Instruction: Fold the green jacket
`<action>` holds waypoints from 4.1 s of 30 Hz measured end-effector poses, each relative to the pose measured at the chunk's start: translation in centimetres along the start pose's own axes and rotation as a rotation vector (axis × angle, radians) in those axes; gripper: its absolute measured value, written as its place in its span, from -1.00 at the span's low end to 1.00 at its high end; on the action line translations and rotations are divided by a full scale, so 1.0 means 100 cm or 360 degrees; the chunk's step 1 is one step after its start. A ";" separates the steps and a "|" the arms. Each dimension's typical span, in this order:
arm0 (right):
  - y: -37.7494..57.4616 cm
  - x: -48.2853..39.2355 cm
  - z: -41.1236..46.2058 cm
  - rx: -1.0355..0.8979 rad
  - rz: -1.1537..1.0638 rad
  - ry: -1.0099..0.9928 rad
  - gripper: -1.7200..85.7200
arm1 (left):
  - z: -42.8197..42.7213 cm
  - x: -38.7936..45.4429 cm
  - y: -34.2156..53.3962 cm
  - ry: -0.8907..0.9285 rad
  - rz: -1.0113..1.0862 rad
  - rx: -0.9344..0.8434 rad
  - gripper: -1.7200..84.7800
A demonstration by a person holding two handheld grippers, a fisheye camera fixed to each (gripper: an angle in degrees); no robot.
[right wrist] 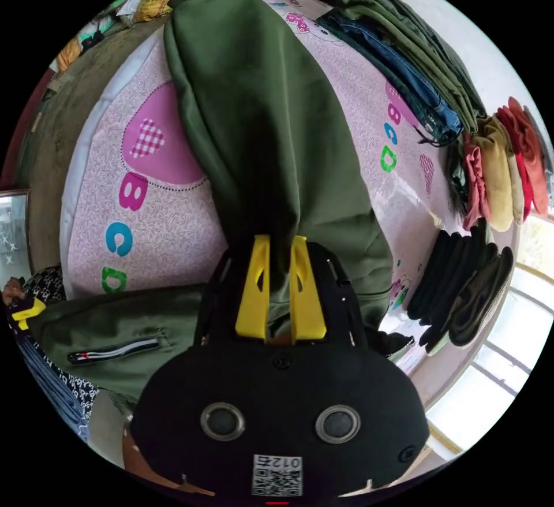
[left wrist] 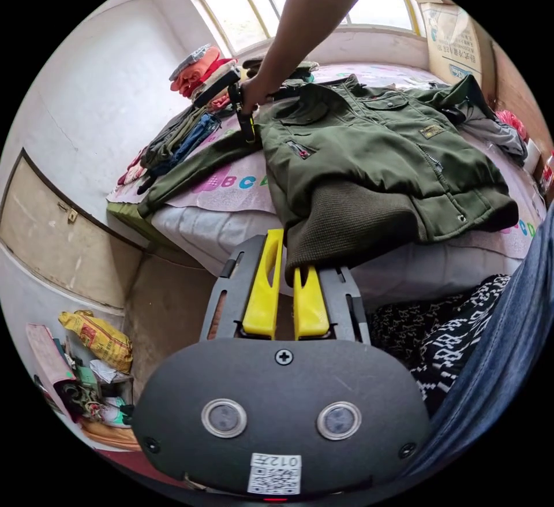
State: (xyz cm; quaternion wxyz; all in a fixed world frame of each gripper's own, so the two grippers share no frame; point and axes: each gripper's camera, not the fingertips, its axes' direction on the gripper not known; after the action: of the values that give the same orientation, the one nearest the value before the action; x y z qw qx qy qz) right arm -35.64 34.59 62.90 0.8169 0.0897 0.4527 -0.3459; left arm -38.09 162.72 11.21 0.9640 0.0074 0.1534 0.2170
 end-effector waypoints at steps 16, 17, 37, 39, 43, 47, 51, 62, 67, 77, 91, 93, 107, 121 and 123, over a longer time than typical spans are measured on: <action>0.098 0.135 -0.023 0.0444 0.0742 -0.0282 -0.94 | 0.068 -0.147 -0.068 0.0336 -0.0002 -0.0041 -0.97; 0.113 0.132 -0.032 0.0526 0.0763 -0.0287 -0.94 | 0.067 -0.155 -0.067 0.0394 -0.0047 -0.0042 -0.96; 0.444 -0.105 0.063 -0.0012 0.1367 -0.0488 -0.96 | 0.137 -0.118 -0.285 0.0476 0.0914 -0.0357 -0.96; 0.454 -0.103 0.072 0.0064 0.1363 -0.0488 -0.96 | 0.142 -0.114 -0.291 0.0418 0.1046 -0.0317 -0.96; 0.483 -0.079 0.054 0.0130 0.1477 -0.0581 -0.96 | 0.149 -0.122 -0.329 0.0518 0.1053 -0.0379 -0.96; 0.518 -0.093 0.005 0.0423 0.1411 -0.0675 -0.96 | 0.120 -0.144 -0.374 0.0711 0.0929 -0.0166 -0.96; 0.523 -0.121 0.030 0.0272 0.1259 -0.0834 -0.96 | 0.130 -0.127 -0.412 0.0879 0.1005 -0.0179 -0.96; 0.522 -0.114 0.080 -0.0146 0.1120 -0.0661 -0.95 | 0.172 -0.137 -0.495 0.0873 0.0878 -0.0174 -0.96; 0.575 -0.071 0.106 0.0004 0.1495 -0.1053 -0.95 | 0.225 -0.156 -0.637 0.0951 0.0439 -0.0097 -0.96; 0.603 -0.022 0.137 -0.0078 0.1547 -0.1269 -0.96 | 0.350 -0.126 -0.842 0.0797 0.0144 -0.0141 -0.96; 0.645 0.017 0.163 -0.0093 0.1575 -0.1370 -0.96 | 0.422 -0.095 -0.952 0.1027 0.0098 -0.0283 -0.96; 0.652 0.020 0.166 -0.0082 0.1577 -0.1388 -0.96 | 0.411 -0.115 -0.960 0.1056 0.0049 -0.0197 -0.96; 0.725 0.111 0.119 0.0239 0.1405 -0.1436 -0.96 | 0.507 -0.066 -1.039 0.0998 0.0597 -0.0610 -0.96; 0.686 0.422 0.195 0.0723 0.1652 -0.0660 -0.97 | 0.542 -0.125 -1.022 0.1401 0.0017 -0.0408 -0.96; 0.705 0.444 0.216 0.0705 0.1786 -0.0698 -0.97 | 0.546 -0.127 -1.021 0.1434 0.0023 -0.0400 -0.96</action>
State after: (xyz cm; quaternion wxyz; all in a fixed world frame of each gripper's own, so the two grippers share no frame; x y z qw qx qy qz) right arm 40.12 55.66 27.96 0.9094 0.4069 0.0773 0.0385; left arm 9.83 67.74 58.70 0.7933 -0.2032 0.5293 0.2221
